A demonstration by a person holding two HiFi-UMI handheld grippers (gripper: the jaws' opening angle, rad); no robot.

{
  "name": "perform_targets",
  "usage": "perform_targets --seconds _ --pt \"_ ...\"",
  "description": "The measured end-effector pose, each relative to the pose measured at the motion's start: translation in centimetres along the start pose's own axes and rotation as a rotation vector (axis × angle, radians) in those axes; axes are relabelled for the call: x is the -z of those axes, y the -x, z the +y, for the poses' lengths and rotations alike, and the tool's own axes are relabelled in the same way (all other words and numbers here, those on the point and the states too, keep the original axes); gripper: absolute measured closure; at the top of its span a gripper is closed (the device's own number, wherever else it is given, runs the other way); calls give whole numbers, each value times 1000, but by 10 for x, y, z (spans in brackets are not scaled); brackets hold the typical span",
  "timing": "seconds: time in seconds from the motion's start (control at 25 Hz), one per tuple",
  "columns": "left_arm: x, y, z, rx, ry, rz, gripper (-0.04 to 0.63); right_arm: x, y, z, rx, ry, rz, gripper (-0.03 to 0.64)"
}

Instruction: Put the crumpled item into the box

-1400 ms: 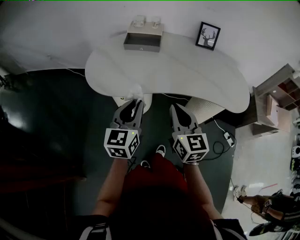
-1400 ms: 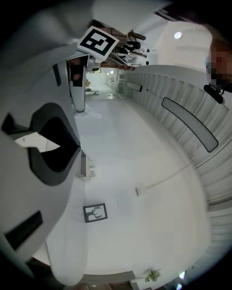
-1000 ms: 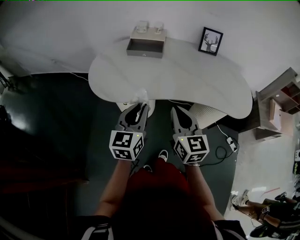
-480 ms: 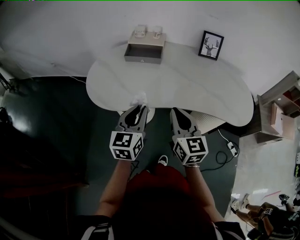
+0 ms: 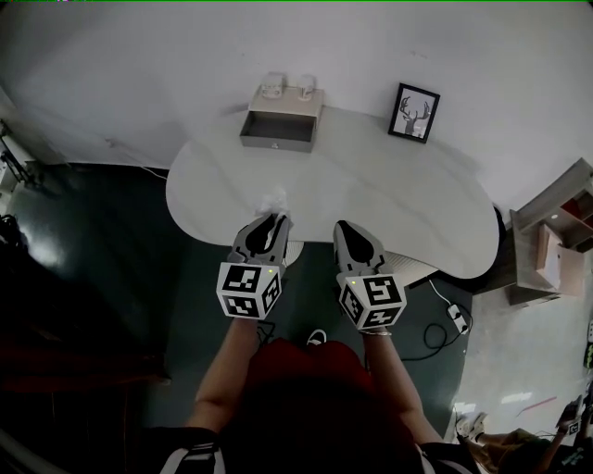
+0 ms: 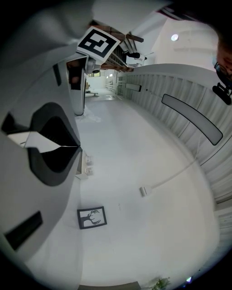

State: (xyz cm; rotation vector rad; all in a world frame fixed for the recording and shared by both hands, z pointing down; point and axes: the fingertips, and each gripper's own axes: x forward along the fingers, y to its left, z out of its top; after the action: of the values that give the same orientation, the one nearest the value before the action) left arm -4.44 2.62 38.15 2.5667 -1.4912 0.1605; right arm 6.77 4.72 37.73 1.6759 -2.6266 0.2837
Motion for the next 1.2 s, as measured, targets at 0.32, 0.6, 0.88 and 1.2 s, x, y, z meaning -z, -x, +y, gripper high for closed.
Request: perform_targets --seconds 0.32,0.6,0.88,1.2 --pt "-3 -21 2 -6 -4 14 518 1 -16 -13 0 -19 16 601" --pt "-5 -57 26 -2 -7 21 518 0 -46 -34 23 -27 24 601" --pt "-10 -102 67 -5 14 39 518 -4 -98 -49 29 -23 43 601" --pt "-18 -163 102 17 13 55 518 -9 -160 -74 52 -30 55 601"
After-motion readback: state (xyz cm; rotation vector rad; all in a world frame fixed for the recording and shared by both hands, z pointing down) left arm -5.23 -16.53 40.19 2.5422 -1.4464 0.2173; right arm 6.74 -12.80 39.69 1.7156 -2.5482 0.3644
